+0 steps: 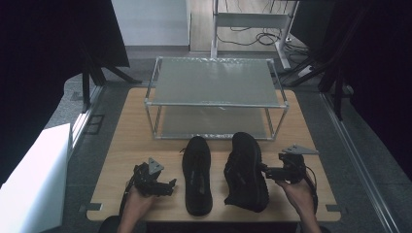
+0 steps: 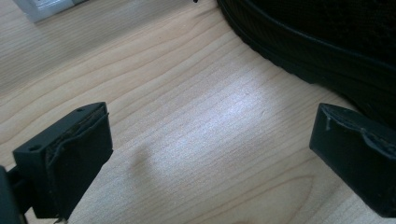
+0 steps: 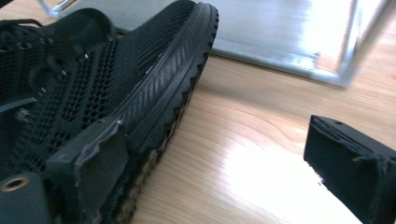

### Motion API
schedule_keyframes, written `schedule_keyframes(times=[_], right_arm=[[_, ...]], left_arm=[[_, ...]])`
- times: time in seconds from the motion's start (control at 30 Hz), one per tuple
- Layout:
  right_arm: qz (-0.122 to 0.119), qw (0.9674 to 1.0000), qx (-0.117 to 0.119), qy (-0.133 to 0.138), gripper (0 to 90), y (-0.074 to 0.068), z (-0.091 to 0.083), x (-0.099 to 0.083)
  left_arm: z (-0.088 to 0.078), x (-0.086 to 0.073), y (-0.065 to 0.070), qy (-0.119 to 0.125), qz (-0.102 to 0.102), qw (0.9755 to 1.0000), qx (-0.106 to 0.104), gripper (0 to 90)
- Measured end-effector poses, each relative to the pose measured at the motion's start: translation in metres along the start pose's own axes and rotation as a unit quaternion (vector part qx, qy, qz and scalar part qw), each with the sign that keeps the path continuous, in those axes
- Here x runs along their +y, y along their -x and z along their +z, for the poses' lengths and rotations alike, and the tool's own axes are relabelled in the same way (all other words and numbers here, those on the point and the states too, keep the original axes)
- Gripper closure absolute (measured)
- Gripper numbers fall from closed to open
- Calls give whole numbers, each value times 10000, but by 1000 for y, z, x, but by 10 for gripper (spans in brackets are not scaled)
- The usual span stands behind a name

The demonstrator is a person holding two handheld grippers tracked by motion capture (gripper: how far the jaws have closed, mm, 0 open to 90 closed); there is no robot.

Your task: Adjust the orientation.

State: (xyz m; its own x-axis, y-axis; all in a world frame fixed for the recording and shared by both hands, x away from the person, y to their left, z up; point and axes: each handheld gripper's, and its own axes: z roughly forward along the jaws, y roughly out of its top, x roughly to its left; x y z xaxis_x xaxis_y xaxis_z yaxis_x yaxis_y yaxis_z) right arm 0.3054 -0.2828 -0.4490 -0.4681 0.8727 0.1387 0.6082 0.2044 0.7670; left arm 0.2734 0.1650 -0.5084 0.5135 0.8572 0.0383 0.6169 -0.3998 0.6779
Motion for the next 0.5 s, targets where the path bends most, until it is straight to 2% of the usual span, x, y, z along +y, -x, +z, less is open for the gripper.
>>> schedule_keyframes(times=[0.1,0.17,0.23,0.27,0.37,0.43,0.5], right_arm=[[4,9999,-139,-38,107,10,-4,-5],[91,9997,-199,-106,132,20,-5,-12],[111,9996,-230,-147,132,23,-5,-14],[115,9992,-288,-243,134,32,-5,-18],[148,9986,-375,-328,128,39,-4,-23],[418,9982,-295,-298,126,52,-6,-29],[438,9981,-318,-287,122,53,-7,-30]], left_arm=[[0,0,0,-5,-4,10000,11,0],[0,0,0,-7,-3,10000,8,0],[0,0,0,-6,2,10000,7,0],[0,0,1,-23,9,10000,3,0],[0,0,1,-23,4,10000,-2,0],[1,1,1,-50,0,10000,-2,0],[1,1,2,-47,0,10000,-5,0]])
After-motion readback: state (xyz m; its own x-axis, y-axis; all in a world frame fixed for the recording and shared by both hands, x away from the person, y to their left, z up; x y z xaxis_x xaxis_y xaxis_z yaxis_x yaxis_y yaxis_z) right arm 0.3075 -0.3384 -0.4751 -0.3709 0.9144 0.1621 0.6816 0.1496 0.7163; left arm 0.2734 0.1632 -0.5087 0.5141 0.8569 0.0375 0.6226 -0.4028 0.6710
